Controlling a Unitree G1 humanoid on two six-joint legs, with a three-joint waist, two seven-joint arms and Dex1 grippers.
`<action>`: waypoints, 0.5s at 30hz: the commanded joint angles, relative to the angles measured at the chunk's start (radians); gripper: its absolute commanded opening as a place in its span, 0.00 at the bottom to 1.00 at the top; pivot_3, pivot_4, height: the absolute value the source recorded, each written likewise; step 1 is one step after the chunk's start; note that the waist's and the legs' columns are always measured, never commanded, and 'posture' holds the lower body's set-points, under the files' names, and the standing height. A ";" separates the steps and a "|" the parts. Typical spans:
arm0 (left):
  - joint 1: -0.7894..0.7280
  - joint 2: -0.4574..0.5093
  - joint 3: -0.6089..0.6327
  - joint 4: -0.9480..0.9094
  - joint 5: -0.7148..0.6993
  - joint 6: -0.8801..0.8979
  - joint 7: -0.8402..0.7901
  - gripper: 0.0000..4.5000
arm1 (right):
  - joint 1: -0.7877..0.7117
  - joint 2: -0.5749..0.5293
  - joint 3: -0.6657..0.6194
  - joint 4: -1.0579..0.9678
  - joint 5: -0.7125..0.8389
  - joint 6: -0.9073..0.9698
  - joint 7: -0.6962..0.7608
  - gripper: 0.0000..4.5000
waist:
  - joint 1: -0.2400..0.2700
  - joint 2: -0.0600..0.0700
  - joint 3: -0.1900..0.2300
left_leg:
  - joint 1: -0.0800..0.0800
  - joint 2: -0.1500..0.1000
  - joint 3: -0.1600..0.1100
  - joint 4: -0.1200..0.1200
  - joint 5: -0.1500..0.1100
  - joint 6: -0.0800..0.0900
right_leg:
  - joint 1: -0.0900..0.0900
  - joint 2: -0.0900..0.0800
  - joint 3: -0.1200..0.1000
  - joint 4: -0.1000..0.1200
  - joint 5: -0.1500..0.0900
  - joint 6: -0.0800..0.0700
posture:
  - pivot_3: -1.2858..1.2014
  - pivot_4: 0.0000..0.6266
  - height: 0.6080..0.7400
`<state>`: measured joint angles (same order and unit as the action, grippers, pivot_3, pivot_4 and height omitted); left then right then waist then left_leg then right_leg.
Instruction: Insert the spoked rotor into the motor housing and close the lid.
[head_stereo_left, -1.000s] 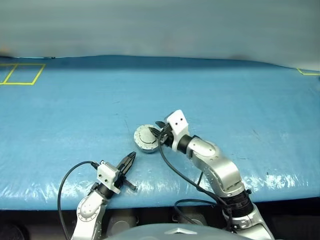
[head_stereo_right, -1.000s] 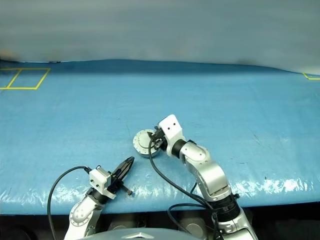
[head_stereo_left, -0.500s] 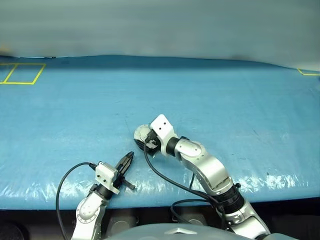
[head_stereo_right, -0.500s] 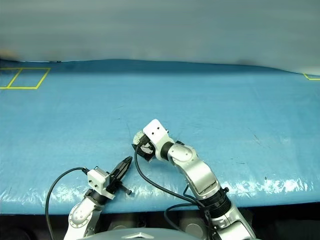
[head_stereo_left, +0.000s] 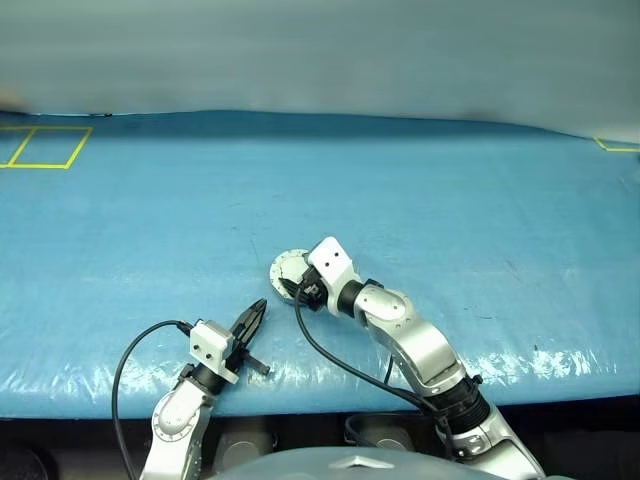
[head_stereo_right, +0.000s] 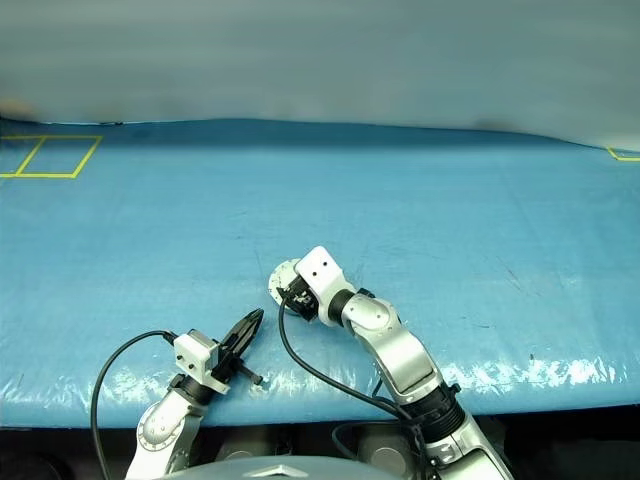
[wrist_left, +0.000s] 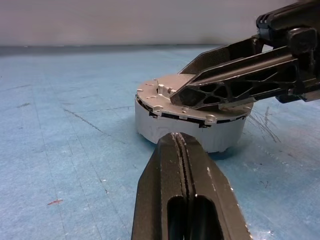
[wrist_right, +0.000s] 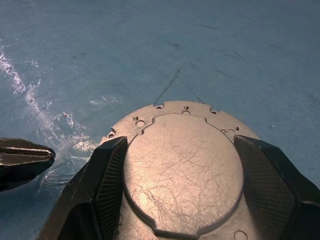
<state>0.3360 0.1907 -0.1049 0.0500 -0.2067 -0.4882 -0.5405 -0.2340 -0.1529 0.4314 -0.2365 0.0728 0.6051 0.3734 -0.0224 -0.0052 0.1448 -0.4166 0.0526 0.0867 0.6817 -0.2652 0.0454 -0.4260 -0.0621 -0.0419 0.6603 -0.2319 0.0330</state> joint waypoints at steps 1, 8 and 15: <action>-0.005 0.003 0.004 -0.044 -0.012 -0.004 -0.002 0.00 | 0.002 0.007 -0.001 0.004 -0.009 -0.026 0.001 0.67 | 0.001 0.000 0.000 | 0.000 0.000 0.000 0.000 0.000 0.000 | 0.000 0.000 0.000 0.000 0.000 0.000 | 0.52 0.24 1.00; -0.011 0.005 0.005 -0.033 -0.015 -0.011 -0.005 0.00 | -0.003 0.032 0.000 0.031 -0.034 -0.017 -0.022 0.67 | -0.001 -0.001 0.000 | 0.001 0.001 0.000 0.000 0.000 0.000 | 0.000 0.000 0.000 0.000 0.000 0.000 | 0.52 0.24 1.00; -0.016 0.002 0.008 -0.018 -0.017 -0.021 -0.008 0.00 | -0.015 0.025 0.034 0.050 -0.079 -0.016 -0.017 0.67 | -0.002 -0.001 0.000 | 0.001 0.001 0.000 0.000 0.000 0.000 | 0.000 0.000 0.000 0.000 0.000 -0.001 | 0.52 0.24 1.00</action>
<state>0.3261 0.1952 -0.1019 0.0502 -0.2164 -0.4889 -0.5461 -0.2471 -0.1241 0.4550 -0.2058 0.0147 0.5860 0.3612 -0.0241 -0.0059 0.1444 -0.4156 0.0532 0.0870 0.6818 -0.2650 0.0450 -0.4258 -0.0619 -0.0418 0.6604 -0.2315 0.0323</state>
